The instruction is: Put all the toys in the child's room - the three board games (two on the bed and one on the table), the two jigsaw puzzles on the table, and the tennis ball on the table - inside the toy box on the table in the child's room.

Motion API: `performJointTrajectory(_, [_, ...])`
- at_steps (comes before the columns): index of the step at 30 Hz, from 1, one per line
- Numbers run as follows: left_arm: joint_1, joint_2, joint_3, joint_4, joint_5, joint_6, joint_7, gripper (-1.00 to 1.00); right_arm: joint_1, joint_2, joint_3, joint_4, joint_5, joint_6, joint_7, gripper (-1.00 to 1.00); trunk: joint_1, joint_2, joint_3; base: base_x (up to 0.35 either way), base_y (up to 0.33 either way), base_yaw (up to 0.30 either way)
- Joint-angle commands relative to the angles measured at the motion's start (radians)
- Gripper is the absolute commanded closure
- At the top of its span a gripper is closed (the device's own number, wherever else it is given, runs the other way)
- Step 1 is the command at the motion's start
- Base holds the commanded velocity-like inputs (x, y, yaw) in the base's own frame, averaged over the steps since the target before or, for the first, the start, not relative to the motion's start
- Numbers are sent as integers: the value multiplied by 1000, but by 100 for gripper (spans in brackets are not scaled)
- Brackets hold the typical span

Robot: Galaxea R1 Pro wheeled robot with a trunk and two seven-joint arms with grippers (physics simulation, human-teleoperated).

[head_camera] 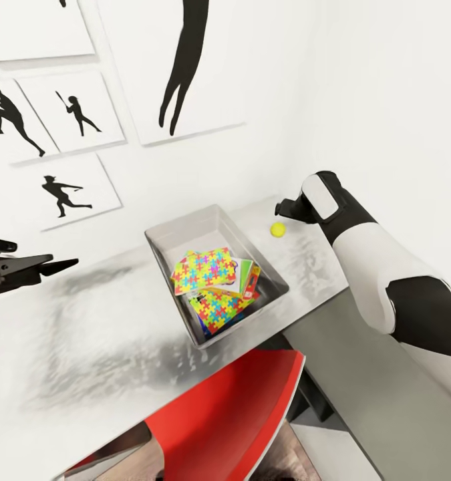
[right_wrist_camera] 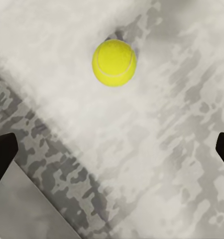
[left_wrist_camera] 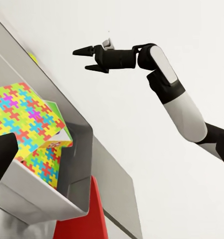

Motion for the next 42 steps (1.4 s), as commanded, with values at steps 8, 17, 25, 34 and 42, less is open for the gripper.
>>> performJointTrajectory(8, [-1, 1, 1, 0, 27, 11, -4, -100, -28, 1, 6, -4, -11, 5, -11, -100, 0, -2, -15, 0, 0, 0])
performJointTrajectory(17, [-1, 2, 2, 0, 42, 11, -4, -100, -73, 14, 6, -3, -11, 6, -16, -100, 0, -2, -30, 0, 0, 0])
performJointTrajectory(25, [-1, 2, 2, 0, 43, 11, -4, -100, -79, 23, 7, -3, -11, 6, -19, -100, 0, -2, -43, 0, 0, 0])
performJointTrajectory(34, [-1, 10, 6, 0, 44, 11, -4, -100, -80, 24, 7, -3, -11, 6, -20, -100, 0, -2, -57, 0, 0, 0])
performJointTrajectory(42, [0, 23, 25, 0, 44, 11, -4, -100, -85, 24, 7, -3, -11, 6, -19, -100, 0, -2, -71, 0, 0, 0])
